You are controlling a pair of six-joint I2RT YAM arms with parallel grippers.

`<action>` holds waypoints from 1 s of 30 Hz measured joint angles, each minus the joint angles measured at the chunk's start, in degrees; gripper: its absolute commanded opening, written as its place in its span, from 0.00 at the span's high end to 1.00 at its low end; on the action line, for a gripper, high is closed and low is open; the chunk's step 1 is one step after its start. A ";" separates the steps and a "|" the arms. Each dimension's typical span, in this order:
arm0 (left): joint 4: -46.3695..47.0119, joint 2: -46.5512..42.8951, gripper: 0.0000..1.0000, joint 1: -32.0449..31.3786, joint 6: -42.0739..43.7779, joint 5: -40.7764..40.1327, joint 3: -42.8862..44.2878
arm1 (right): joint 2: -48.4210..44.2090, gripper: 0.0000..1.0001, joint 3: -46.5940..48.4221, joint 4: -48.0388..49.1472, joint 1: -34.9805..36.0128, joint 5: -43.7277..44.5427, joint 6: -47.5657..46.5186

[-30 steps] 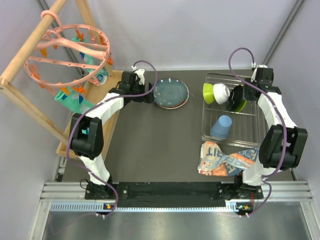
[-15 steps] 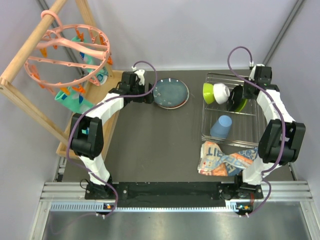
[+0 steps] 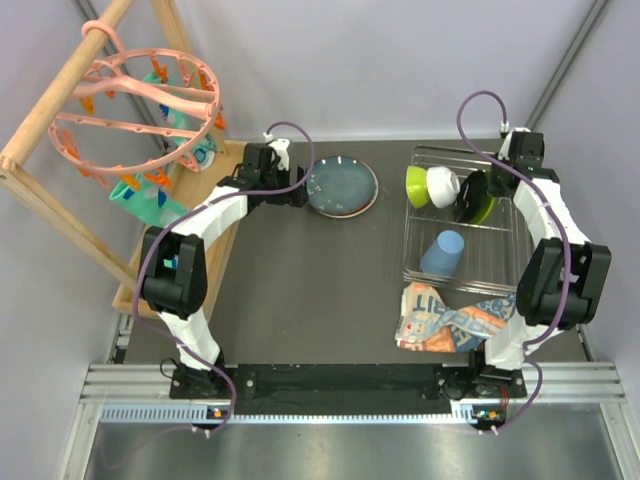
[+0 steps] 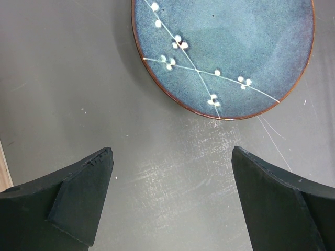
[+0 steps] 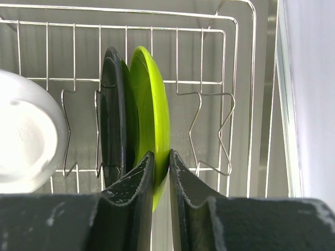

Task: Unload the mixed dishes from the dish rack
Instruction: Pick up the plate from the dish rack.

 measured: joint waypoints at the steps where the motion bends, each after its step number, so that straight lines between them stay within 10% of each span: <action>1: 0.00 0.00 0.01 0.00 0.00 0.00 0.00 | 0.00 0.89 0.02 -0.02 0.02 0.09 0.07; 30: 1.44 0.00 0.01 0.31 -0.02 1.70 -1.11 | -0.02 1.00 8.15 -10.78 7.04 16.41 -1.36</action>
